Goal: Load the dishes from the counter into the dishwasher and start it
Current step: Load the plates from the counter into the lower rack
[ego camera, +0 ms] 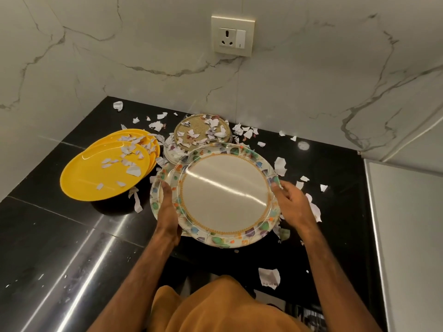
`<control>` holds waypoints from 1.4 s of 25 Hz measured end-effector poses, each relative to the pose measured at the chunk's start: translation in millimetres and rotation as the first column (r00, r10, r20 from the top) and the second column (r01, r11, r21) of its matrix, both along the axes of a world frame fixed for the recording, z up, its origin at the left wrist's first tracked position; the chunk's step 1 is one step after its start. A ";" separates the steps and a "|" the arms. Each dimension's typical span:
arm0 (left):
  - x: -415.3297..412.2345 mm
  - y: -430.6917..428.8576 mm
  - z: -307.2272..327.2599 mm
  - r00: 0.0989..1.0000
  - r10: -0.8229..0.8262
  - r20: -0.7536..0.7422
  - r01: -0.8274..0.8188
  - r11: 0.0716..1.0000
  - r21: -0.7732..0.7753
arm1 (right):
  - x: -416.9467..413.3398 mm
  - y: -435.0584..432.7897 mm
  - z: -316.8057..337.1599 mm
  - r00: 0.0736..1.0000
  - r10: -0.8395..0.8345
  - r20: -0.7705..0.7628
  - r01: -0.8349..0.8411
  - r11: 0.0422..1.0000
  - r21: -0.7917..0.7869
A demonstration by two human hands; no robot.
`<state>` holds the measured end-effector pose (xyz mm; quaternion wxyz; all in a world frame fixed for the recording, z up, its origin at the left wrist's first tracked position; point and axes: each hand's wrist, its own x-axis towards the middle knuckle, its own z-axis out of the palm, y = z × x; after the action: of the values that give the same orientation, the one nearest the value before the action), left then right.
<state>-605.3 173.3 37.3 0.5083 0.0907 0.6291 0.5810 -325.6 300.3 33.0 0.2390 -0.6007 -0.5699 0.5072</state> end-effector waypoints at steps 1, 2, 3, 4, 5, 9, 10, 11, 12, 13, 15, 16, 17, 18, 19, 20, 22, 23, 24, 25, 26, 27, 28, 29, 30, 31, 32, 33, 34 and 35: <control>3.4 -0.8 -0.8 1.000 -0.004 0.000 0.004 1.000 -0.007 | 2.3 -4.7 -0.6 1.000 -0.010 -0.006 0.011 1.000 0.024; 5.6 -1.0 -2.4 1.000 -0.002 0.010 0.002 1.000 -0.008 | 4.7 -8.2 -2.4 1.000 -0.029 -0.004 0.029 0.998 0.047; 8.2 -1.1 -4.3 1.000 0.002 0.018 -0.002 1.000 -0.013 | 8.5 -12.2 -3.6 0.999 -0.048 0.002 0.048 0.997 0.064; 11.3 -0.7 -4.8 1.000 0.012 0.013 -0.012 1.000 -0.010 | 12.2 -16.8 -2.2 0.998 -0.059 0.005 0.059 0.996 0.071; 15.0 -1.0 -4.1 1.000 0.015 -0.009 -0.015 1.000 -0.011 | 16.7 -21.5 -1.6 0.997 -0.071 0.009 0.070 0.995 0.072; 33.5 1.1 -0.4 0.990 -0.015 -0.138 0.012 1.000 -0.020 | 38.1 -45.3 -1.1 0.990 -0.141 -0.005 0.141 0.987 0.072; 35.8 0.8 -1.1 0.985 -0.033 -0.167 0.031 0.999 -0.014 | 41.7 -52.7 -1.3 0.986 -0.166 -0.015 0.166 0.983 0.076; 35.2 1.4 -4.4 0.982 -0.049 -0.184 0.049 0.999 -0.003 | 45.0 -61.1 -3.3 0.981 -0.194 -0.017 0.195 0.978 0.080; 33.9 2.7 -7.7 0.979 -0.071 -0.192 0.073 0.997 0.004 | 47.7 -70.6 -4.3 0.976 -0.218 -0.017 0.219 0.972 0.082; 33.7 3.9 -9.5 0.974 -0.111 -0.197 0.114 0.993 0.003 | 51.5 -82.5 -6.2 0.969 -0.248 -0.020 0.248 0.965 0.080; 37.4 5.8 -7.8 0.965 -0.177 -0.192 0.180 0.984 0.002 | 59.8 -105.9 -8.8 0.953 -0.300 -0.039 0.302 0.951 0.070; 42.5 6.3 -5.7 0.961 -0.208 -0.180 0.213 0.977 0.007 | 64.0 -118.4 -8.9 0.942 -0.333 -0.039 0.335 0.940 0.065; 47.6 7.3 -4.6 0.955 -0.244 -0.167 0.250 0.968 0.012 | 68.2 -129.1 -9.3 0.929 -0.369 -0.028 0.370 0.927 0.062; 54.0 8.8 -5.7 0.943 -0.291 -0.160 0.296 0.955 0.008 | 73.3 -141.6 -10.0 0.909 -0.416 -0.015 0.416 0.907 0.060; 59.8 10.0 -6.9 0.931 -0.332 -0.148 0.337 0.941 0.010 | 78.1 -153.2 -11.1 0.889 -0.458 0.002 0.457 0.887 0.060; 65.3 10.5 -10.4 0.920 -0.368 -0.133 0.373 0.928 0.012 | 82.6 -166.1 -11.8 0.868 -0.495 0.020 0.493 0.868 0.062; 79.7 9.0 -15.1 0.884 -0.456 -0.099 0.460 0.888 0.018 | 92.4 -192.4 -14.5 0.820 -0.571 0.041 0.568 0.820 0.074; 90.5 5.7 -16.8 0.864 -0.497 -0.080 0.500 0.865 0.023 | 99.2 -208.1 -16.1 0.790 -0.612 0.048 0.608 0.790 0.075; 100.9 3.5 -18.6 0.845 -0.531 -0.069 0.533 0.846 0.024 | 106.0 -221.6 -17.1 0.761 -0.646 0.059 0.642 0.763 0.074; 111.3 1.3 -19.3 0.825 -0.562 -0.061 0.564 0.825 0.028 | 113.0 -234.7 -18.8 0.737 -0.672 0.072 0.668 0.740 0.076; 122.8 -0.9 -19.6 0.804 -0.592 -0.055 0.594 0.804 0.030 | 120.4 -248.8 -21.5 0.708 -0.702 0.081 0.697 0.713 0.077; 134.8 -3.4 -19.2 0.779 -0.626 -0.039 0.627 0.778 0.035 | 128.0 -262.3 -25.3 0.672 -0.735 0.085 0.731 0.678 0.081; 149.2 -5.3 -19.4 0.744 -0.668 -0.029 0.668 0.743 0.034 | 136.1 -277.6 -28.6 0.625 -0.777 0.081 0.772 0.630 0.087; 163.9 -7.8 -16.6 0.707 -0.706 -0.034 0.707 0.706 0.033 | 143.5 -290.4 -32.9 0.576 -0.814 0.078 0.809 0.581 0.088; 179.0 -10.8 -13.8 0.672 -0.739 -0.053 0.741 0.671 0.030 | 149.4 -302.6 -35.8 0.532 -0.843 0.077 0.839 0.537 0.085; 194.5 -14.1 -11.5 0.634 -0.770 -0.073 0.773 0.635 0.022 | 155.7 -315.0 -38.6 0.486 -0.870 0.081 0.867 0.492 0.081; 210.2 -18.4 -9.6 0.596 -0.798 -0.090 0.802 0.596 0.021 | 162.1 -326.5 -41.3 0.441 -0.893 0.087 0.891 0.448 0.080; 228.2 -24.4 -7.3 0.555 -0.824 -0.111 0.830 0.557 0.016 | 170.4 -339.1 -42.9 0.391 -0.916 0.084 0.914 0.398 0.085; 244.6 -29.5 -6.1 0.522 -0.842 -0.133 0.851 0.525 0.014 | 178.1 -350.5 -44.8 0.346 -0.935 0.077 0.932 0.352 0.084; 260.5 -35.6 -5.1 0.490 -0.859 -0.150 0.869 0.494 0.012 | 185.7 -362.0 -46.8 0.306 -0.950 0.067 0.947 0.310 0.078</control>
<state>-344.8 137.8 32.2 0.6865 0.4513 0.5034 0.2676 -139.9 -61.7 -13.8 0.4695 -0.8424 -0.1256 0.2328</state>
